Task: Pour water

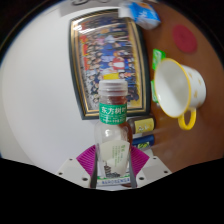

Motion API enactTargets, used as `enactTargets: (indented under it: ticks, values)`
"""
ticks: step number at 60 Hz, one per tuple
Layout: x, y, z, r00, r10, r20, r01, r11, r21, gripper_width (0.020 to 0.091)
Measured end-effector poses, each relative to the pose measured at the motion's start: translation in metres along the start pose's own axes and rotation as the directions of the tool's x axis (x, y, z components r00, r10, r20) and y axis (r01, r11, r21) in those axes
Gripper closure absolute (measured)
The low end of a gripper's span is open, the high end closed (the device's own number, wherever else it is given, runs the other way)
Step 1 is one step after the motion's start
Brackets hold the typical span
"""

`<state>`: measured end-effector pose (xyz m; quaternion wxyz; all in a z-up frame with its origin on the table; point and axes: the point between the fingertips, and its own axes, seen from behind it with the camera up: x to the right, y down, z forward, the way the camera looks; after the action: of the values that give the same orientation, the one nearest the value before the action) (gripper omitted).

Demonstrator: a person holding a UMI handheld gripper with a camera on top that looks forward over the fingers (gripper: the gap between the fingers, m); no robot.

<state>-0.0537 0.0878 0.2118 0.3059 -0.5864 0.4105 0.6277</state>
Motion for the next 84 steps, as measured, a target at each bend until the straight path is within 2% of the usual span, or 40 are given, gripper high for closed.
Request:
enactTargets:
  ticks: [7,12,16,23,28,33,41,58,61,69,76,77,84]
  values:
    - [-0.016,-0.017,-0.013,0.899,-0.425,-0.111,0.425,0.905,-0.022,0.0647]
    - [-0.039,-0.05,-0.032,0.706,-0.69,-0.162,0.697,0.717,-0.013,0.0648]
    - [-0.059,-0.082,-0.047,0.517,-0.822,-0.238,0.846,0.533,-0.004,0.0649]
    - [-0.074,-0.153,-0.075,0.186,-0.912,-0.365,0.978,0.206,-0.018,0.0651]
    - [-0.052,-0.199,-0.086,-0.031,-0.896,-0.444,0.992,0.026,-0.124,0.065]
    - [-0.014,-0.234,-0.095,-0.157,-0.871,-0.465,0.977,-0.07,-0.2,0.0651]
    - [0.048,-0.264,-0.096,-0.146,-0.866,-0.478,0.965,-0.018,-0.263,0.0651]
    - [0.121,-0.268,-0.101,-0.13,-0.878,-0.461,0.945,0.031,-0.325,0.0641]
    - [0.12,-0.268,-0.1,-0.132,-0.877,-0.463,0.953,0.016,-0.301,0.0635]
    - [0.121,-0.269,-0.102,-0.113,-0.876,-0.47,0.95,0.043,-0.31,0.0536]
    - [0.115,-0.266,-0.116,-0.106,-0.864,-0.493,0.944,0.068,-0.324,0.025]
    - [0.114,-0.266,-0.119,-0.109,-0.86,-0.499,0.942,0.07,-0.328,0.0234]
    - [0.106,-0.252,-0.147,-0.129,-0.844,-0.52,0.926,0.085,-0.367,0.0246]
